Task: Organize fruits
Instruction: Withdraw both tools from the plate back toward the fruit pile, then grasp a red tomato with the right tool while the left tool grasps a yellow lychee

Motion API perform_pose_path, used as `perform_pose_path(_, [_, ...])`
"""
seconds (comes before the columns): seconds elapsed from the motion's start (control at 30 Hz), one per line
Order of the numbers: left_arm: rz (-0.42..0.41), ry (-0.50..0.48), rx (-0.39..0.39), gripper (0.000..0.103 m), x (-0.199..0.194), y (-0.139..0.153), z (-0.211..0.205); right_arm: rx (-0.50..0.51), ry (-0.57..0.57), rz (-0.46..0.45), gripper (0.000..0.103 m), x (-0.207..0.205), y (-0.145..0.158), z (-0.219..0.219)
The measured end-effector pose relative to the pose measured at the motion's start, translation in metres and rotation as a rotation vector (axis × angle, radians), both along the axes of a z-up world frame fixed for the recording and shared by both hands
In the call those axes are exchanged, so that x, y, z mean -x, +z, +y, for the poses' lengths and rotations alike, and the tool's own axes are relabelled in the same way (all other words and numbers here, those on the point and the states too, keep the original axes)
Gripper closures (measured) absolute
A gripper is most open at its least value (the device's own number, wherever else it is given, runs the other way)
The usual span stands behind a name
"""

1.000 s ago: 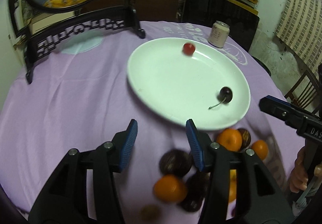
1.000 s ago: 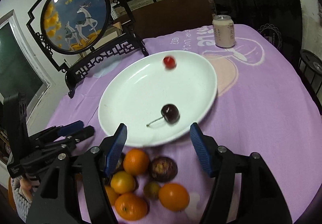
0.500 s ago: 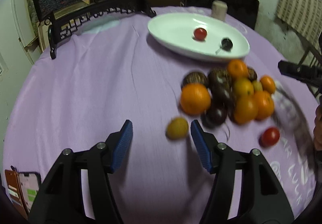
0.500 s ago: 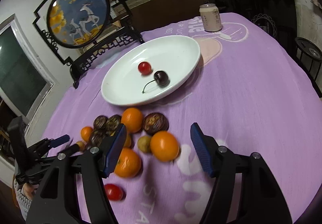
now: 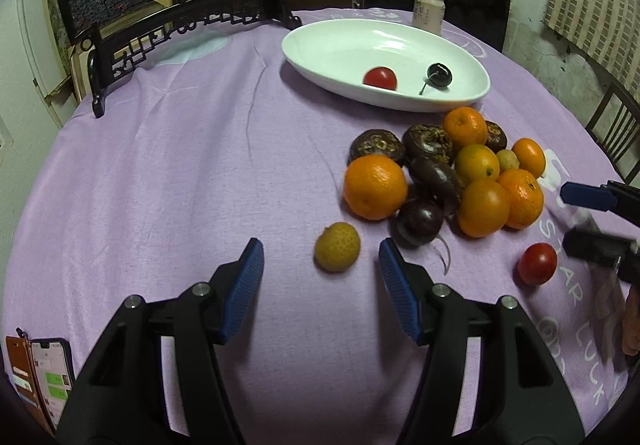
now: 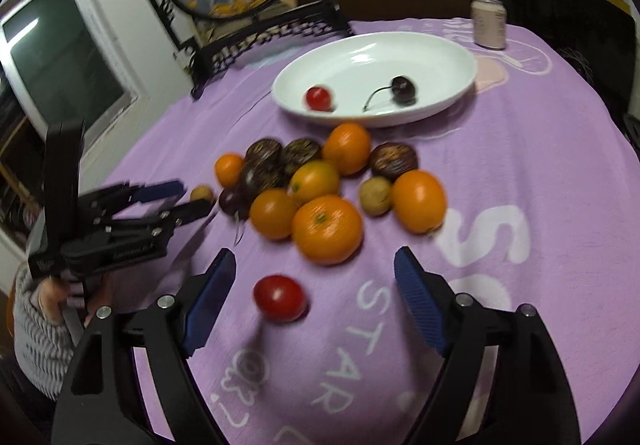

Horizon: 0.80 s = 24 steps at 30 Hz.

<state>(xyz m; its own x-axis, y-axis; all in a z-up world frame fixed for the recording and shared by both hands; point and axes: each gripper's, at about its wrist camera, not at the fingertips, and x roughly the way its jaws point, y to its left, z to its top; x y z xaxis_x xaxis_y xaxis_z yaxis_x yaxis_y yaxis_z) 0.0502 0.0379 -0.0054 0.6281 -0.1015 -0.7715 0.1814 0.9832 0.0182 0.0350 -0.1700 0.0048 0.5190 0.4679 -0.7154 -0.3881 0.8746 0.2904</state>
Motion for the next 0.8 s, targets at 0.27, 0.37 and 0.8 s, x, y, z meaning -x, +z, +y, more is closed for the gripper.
perform_pose_path(0.27, [0.002, -0.022, -0.019, 0.043, -0.001, -0.004, -0.007, 0.123, 0.070, -0.038, 0.022, 0.014, -0.009, 0.028])
perform_pose_path(0.37, [0.004, -0.027, -0.019, 0.048, -0.001, -0.004, -0.009, 0.147, 0.089, -0.047, 0.027, 0.016, -0.011, 0.033])
perform_pose_path(0.8, [0.015, -0.040, 0.010, 0.072, -0.009, -0.006, -0.006, 0.202, 0.122, -0.044, 0.068, 0.017, -0.019, 0.042])
